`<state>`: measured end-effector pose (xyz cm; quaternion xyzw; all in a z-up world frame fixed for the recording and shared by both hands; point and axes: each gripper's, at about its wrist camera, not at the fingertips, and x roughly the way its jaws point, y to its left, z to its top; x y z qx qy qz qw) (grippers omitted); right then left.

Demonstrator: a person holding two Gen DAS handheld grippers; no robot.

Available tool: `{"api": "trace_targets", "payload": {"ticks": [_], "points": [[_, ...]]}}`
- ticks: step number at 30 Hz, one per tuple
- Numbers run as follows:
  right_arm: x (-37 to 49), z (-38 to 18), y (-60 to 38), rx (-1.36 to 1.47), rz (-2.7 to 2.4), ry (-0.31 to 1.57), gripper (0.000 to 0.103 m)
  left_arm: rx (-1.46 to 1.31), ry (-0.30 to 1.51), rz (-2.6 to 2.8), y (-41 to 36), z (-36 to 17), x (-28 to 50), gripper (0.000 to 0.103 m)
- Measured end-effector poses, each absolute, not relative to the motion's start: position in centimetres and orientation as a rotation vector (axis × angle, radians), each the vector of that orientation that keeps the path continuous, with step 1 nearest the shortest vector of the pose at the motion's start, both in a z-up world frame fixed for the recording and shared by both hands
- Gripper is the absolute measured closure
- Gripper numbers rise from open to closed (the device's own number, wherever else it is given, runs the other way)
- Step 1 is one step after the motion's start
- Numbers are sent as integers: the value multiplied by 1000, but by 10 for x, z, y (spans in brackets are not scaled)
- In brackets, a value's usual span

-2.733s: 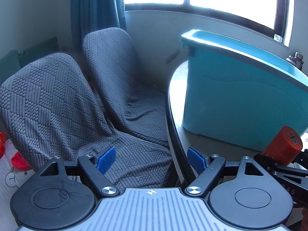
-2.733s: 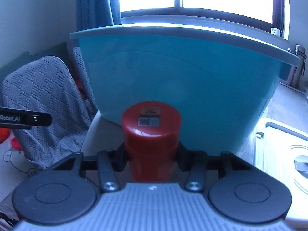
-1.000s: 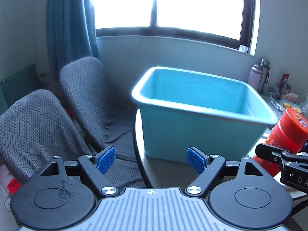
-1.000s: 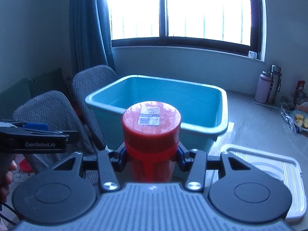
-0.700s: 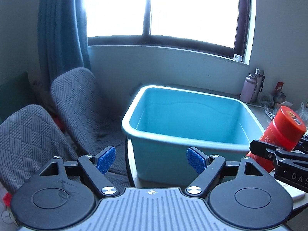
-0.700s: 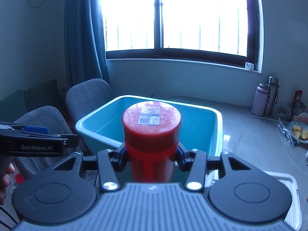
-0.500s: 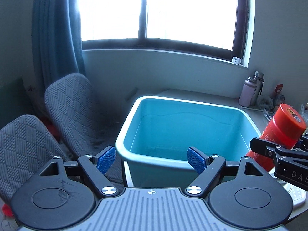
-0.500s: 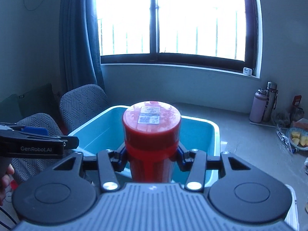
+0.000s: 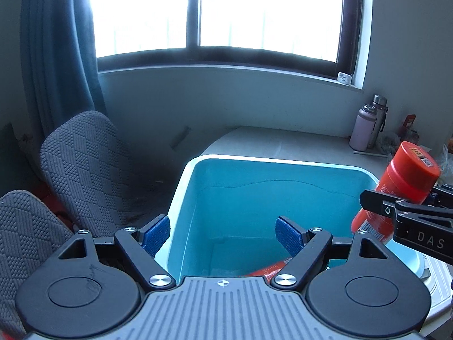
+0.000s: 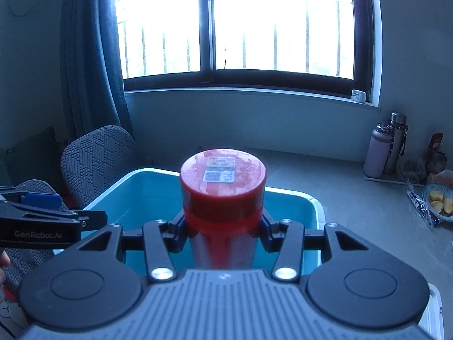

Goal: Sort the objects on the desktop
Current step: 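Open the right gripper to drop the red canister into the bin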

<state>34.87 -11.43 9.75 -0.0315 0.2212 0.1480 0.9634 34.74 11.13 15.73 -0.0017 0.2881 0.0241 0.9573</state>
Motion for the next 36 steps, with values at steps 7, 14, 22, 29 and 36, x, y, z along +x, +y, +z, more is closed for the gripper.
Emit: {"api": "trace_targets", "payload": {"ticks": [7,14,22,29,36], "points": [[377,84,-107,-67,275,506,54,3,616,29,119,145,372,20],[394,70,-100,-77,262,569,54,4,630,28,126,137,380,20],[399,68,-101,-52,176,595,17,5,645,27,134,129,388,20],[381,77,-111,-45,170,544,16,-3,636,25,129,129,377,20],[353,85,-121,-38,163,506,16,19,628,3,111,133,356,20]]}}
